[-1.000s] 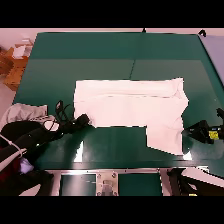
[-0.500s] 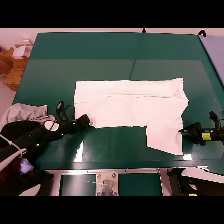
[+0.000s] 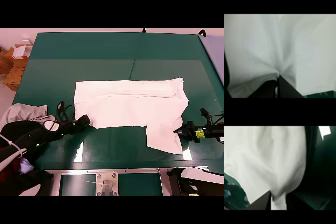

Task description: Fold the shirts.

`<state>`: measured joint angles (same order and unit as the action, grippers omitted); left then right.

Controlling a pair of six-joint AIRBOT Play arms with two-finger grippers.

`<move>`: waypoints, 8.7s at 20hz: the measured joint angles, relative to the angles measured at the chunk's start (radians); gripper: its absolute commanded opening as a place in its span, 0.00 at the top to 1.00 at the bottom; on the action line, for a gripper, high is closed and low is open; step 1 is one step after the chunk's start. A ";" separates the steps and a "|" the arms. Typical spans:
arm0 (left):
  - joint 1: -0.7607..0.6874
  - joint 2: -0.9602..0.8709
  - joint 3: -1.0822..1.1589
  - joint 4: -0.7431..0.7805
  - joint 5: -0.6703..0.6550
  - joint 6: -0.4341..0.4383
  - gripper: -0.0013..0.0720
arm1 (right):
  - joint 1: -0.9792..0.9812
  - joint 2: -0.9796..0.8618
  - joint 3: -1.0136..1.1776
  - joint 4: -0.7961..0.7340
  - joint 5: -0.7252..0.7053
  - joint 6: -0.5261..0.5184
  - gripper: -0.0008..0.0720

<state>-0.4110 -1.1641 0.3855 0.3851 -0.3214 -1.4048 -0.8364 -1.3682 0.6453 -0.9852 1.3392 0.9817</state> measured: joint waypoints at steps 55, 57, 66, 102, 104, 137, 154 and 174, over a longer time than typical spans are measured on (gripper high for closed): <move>0.382 -0.646 1.456 0.679 -0.922 -0.247 0.02 | 0.166 -0.539 0.932 0.065 0.058 0.131 0.04; 0.384 -0.646 1.459 0.674 -0.943 -0.247 0.02 | 0.153 -0.585 0.943 0.132 0.115 0.088 0.04; 0.381 -0.646 1.460 0.633 -0.969 -0.247 0.02 | 0.181 -0.739 1.103 0.238 0.246 0.036 0.06; -0.206 -1.008 1.462 0.297 -0.324 -0.096 0.94 | 0.331 -0.425 1.257 0.240 0.428 0.335 0.97; -0.204 -1.005 1.466 0.272 -0.352 -0.102 0.94 | 0.350 -0.390 1.258 0.254 0.431 0.368 0.97; 0.570 -0.623 1.611 0.401 -1.287 0.133 0.94 | 1.027 -0.515 1.231 0.057 -0.108 0.669 0.32; 0.571 -0.623 1.609 0.700 -1.248 0.134 0.95 | 0.866 -0.570 0.814 0.520 -0.201 0.367 0.97; 0.443 -0.623 1.609 0.853 -1.250 0.094 0.95 | -0.584 0.171 0.277 0.097 -0.218 0.417 0.97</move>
<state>0.0322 -1.7874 1.9945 1.2381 -1.5711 -1.3106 -1.4204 -1.1973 0.9218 -0.8879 1.1210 1.3987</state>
